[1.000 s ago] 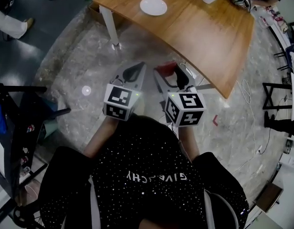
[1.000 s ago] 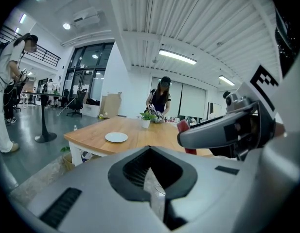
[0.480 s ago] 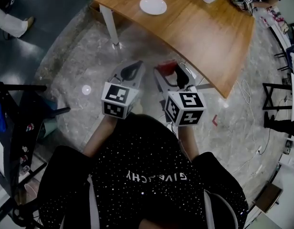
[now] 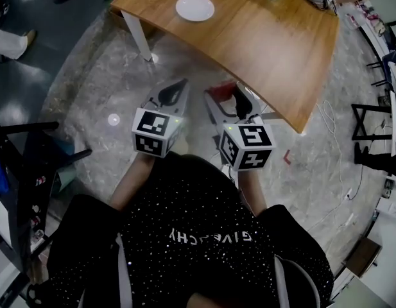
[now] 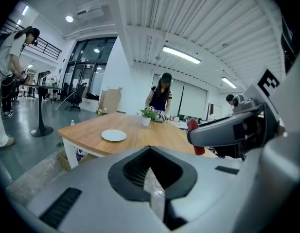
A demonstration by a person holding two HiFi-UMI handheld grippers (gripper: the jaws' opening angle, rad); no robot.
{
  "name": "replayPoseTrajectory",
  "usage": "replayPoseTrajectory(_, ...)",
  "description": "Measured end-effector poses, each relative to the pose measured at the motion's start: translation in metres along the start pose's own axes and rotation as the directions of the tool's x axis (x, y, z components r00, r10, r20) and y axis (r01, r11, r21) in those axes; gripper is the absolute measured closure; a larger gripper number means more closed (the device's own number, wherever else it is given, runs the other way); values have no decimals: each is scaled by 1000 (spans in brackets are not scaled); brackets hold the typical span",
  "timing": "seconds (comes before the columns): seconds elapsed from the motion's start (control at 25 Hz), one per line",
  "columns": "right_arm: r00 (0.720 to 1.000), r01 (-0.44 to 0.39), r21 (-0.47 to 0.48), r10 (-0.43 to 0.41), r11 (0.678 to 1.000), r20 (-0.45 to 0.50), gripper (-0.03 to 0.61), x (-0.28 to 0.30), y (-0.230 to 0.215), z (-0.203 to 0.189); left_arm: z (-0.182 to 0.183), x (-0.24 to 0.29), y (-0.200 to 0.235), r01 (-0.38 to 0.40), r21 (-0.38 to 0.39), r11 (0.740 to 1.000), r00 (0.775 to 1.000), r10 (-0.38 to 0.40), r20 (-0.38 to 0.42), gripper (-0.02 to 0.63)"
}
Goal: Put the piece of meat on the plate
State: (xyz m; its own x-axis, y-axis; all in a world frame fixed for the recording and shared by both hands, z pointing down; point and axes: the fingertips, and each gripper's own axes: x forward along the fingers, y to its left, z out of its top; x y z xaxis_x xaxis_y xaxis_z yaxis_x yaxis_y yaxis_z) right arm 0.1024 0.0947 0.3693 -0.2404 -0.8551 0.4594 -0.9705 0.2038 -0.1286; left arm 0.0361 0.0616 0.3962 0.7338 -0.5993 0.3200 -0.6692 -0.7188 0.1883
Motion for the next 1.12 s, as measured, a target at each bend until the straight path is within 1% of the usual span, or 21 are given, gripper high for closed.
replayPoseTrajectory(0.28,1000,-5,14,5,1000,-13,282,32,-21,19,14,33,19,-1,9,1000,1000,1,-25,606)
replayPoseTrajectory(0.48,999,-14,23,15,1000,-33,282,64,-30,30,22,57,44,-7,-9,1000,999,7,-38,606)
replayPoseTrajectory(0.76,998,-18,15,19,1000,-62,282,118,-49,56,49,100,86,-19,-19,1000,1000,19,-24,606)
replayPoseTrajectory(1.12,995,-54,-25,52,998,-83,282,187,-64,104,88,146,146,-59,-51,997,998,59,1,606)
